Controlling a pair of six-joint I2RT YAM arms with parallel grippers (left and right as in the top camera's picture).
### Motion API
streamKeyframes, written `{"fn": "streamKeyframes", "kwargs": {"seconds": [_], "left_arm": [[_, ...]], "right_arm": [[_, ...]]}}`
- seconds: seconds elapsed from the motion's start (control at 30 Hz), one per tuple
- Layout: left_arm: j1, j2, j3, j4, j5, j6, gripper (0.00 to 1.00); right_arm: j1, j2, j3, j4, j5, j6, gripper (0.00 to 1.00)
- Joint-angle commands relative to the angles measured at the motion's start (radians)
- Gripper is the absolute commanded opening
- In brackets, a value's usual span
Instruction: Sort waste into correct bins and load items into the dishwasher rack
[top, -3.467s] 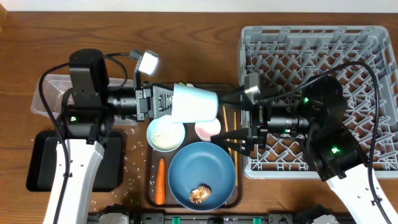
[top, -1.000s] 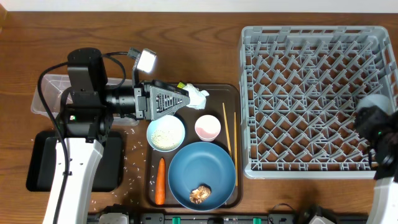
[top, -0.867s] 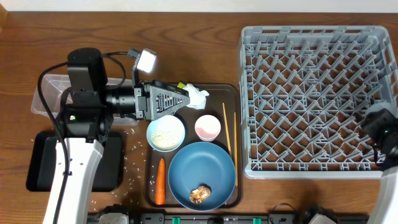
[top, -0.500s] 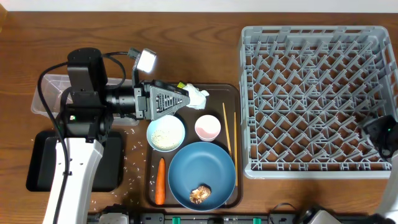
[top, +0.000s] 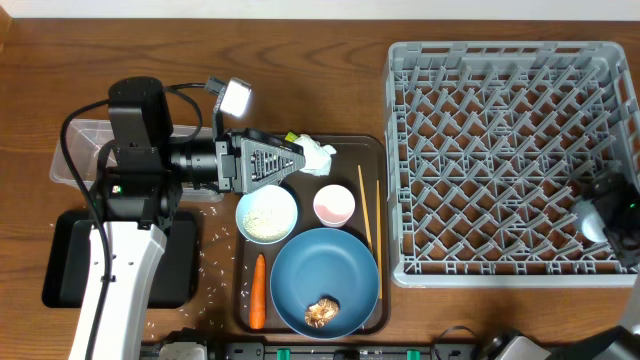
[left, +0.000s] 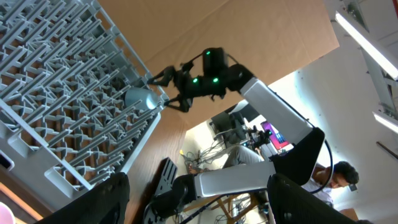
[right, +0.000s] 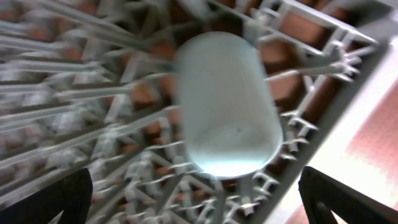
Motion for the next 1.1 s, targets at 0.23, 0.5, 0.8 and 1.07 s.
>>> {"fn": "streamKeyframes", "kwargs": {"seconds": [0.23, 0.5, 0.8, 1.07], "left_arm": [[-0.012, -0.006, 0.023, 0.002, -0.035, 0.03, 0.72], [-0.162, -0.006, 0.021, -0.311, -0.722, 0.122, 0.71], [-0.359, 0.058, -0.004, -0.491, -1.302, 0.135, 0.59], [-0.44, 0.305, -0.004, -0.388, -1.362, 0.153, 0.49]], "right_arm": [[0.085, -0.158, 0.229, -0.106, -0.375, -0.137, 0.99], [0.335, -0.254, 0.229, -0.154, -0.317, -0.176, 0.99], [0.458, -0.217, 0.227, -0.158, -0.27, -0.164, 0.99], [0.477, -0.169, 0.227, -0.212, -0.266, -0.166, 0.99]]}}
